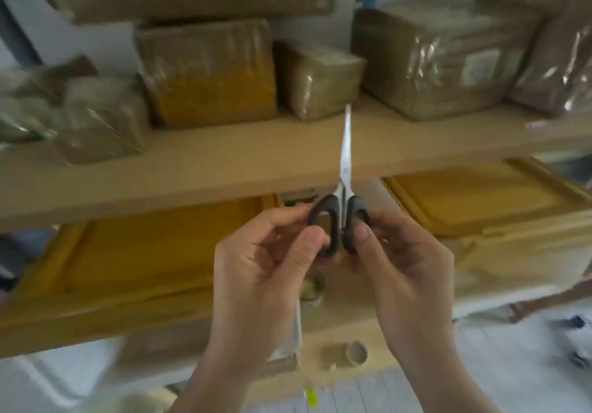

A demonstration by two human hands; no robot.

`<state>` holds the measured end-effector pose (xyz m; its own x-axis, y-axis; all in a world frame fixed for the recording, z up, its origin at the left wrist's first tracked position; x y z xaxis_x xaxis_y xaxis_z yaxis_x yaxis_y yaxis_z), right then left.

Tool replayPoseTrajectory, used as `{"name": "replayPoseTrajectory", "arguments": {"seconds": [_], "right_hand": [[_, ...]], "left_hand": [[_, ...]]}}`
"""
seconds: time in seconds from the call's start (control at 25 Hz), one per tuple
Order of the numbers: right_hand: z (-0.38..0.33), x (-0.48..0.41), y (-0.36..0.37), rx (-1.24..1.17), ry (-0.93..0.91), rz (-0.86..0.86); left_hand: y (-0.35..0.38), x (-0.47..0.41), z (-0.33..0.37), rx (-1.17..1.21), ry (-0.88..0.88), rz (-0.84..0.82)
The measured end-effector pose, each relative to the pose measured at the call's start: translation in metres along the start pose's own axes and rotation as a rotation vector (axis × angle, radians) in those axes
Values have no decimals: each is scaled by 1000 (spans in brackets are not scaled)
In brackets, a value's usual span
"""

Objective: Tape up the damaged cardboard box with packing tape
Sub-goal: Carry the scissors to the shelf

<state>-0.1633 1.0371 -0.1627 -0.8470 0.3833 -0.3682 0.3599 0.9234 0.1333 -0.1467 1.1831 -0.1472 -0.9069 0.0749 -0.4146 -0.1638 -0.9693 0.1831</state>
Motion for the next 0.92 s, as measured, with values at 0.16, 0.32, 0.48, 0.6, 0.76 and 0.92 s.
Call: {"name": "replayPoseTrajectory", "arguments": {"seconds": [0.16, 0.32, 0.48, 0.6, 0.76, 0.92], "right_hand": [[53, 38, -57, -17, 1, 62], [111, 63, -93, 30, -25, 108], [191, 85, -113, 41, -69, 114], [266, 105, -124, 35, -99, 109], [380, 140, -137, 72, -163, 107], [455, 182, -144, 94, -119, 90]], "left_hand": [[49, 50, -42, -132, 149, -152], [61, 81, -114, -35, 55, -60], [55, 117, -208, 6, 10, -9], [43, 142, -285, 15, -5, -20], [13, 182, -401, 19, -33, -49], [-16, 225, -476, -47, -104, -95]]}}
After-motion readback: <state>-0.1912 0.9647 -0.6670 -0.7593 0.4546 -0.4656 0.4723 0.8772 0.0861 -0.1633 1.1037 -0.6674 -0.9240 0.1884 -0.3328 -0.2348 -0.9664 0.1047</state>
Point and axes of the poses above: each hand's wrist, its own x-axis away from the middle knuckle, its own y-axis out of the palm, z = x × y, the point moved 3 cm from there along -x, towards the middle knuckle, and after that the axes turned 5 degrees about x, right-handed, at the moved point
